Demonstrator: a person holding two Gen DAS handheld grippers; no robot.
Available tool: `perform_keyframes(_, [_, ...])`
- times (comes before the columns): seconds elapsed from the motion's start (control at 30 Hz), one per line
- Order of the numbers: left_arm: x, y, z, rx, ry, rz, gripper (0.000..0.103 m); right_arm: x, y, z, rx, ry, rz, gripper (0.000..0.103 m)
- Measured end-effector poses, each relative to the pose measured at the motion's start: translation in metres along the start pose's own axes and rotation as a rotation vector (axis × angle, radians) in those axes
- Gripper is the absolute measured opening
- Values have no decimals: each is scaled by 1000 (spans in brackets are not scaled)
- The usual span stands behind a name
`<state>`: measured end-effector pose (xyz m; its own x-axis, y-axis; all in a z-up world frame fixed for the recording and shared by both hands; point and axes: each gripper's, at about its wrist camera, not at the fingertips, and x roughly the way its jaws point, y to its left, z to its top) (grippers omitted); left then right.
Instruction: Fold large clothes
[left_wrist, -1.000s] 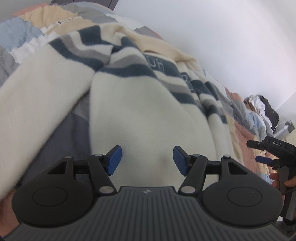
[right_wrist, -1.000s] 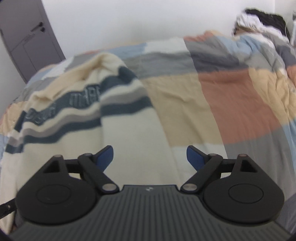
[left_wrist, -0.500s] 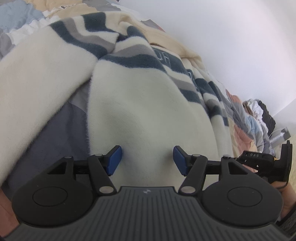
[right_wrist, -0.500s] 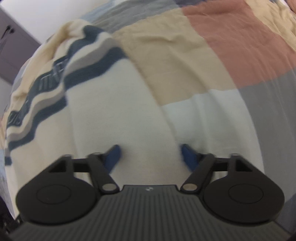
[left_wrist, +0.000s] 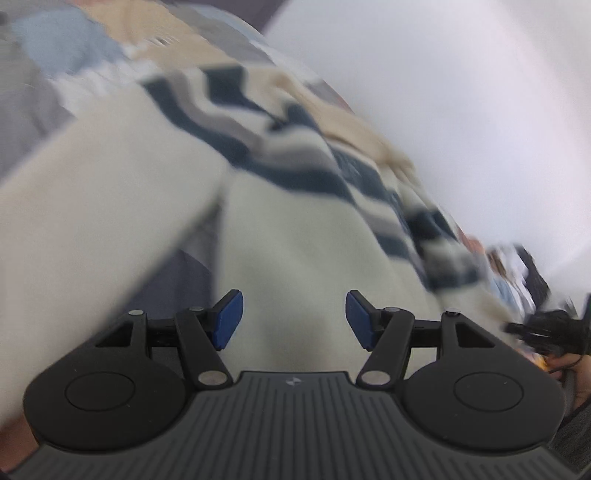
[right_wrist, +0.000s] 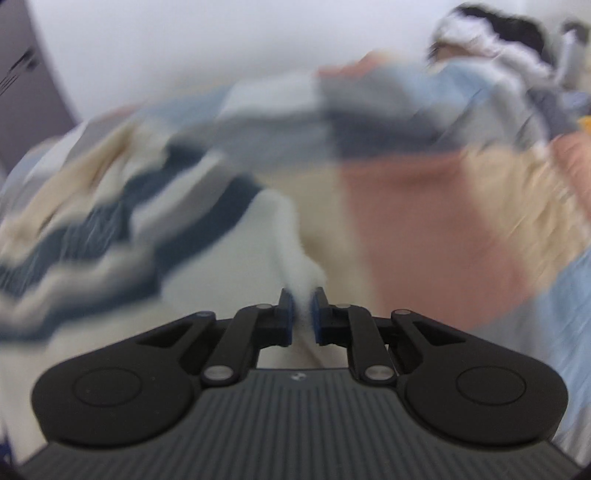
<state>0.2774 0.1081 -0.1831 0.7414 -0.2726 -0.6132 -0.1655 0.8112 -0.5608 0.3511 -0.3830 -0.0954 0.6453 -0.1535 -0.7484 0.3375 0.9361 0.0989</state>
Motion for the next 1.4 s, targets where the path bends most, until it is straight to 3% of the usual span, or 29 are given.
perform_keyframes(0.13, [-9, 25, 14, -77, -59, 51, 67, 13, -23, 59, 3, -124, -152, 13])
perform_keyframes(0.23, [-11, 52, 22, -186, -69, 76, 67, 31, -40, 81, 56, -163, -177, 14])
perform_keyframes(0.37, [-7, 82, 28, -340, -65, 77, 67, 75, -49, 76, 140, -134, -183, 14])
perform_keyframes(0.53, [2, 92, 27, -406, -57, 96, 67, 112, -54, 56, 152, -157, -198, 15])
perform_keyframes(0.8, [14, 78, 35, -273, -61, 174, 67, 115, -71, 44, 268, -201, -120, 16])
perform_keyframes(0.93, [16, 79, 34, -244, -52, 179, 67, 101, -58, 44, 198, -199, -123, 19])
perform_keyframes(1.03, [16, 76, 33, -202, -32, 181, 67, 79, -46, 41, 162, -218, -116, 38])
perform_keyframes(1.1, [16, 70, 32, -141, -13, 193, 67, 59, -36, 37, 155, -245, -71, 57])
perform_keyframes(1.27, [13, 60, 25, -39, 36, 227, 70, 1, 1, 23, 93, -277, 48, 85])
perform_keyframes(1.4, [2, 58, 17, 20, 38, 264, 71, -36, 42, 2, 59, -173, 166, 85])
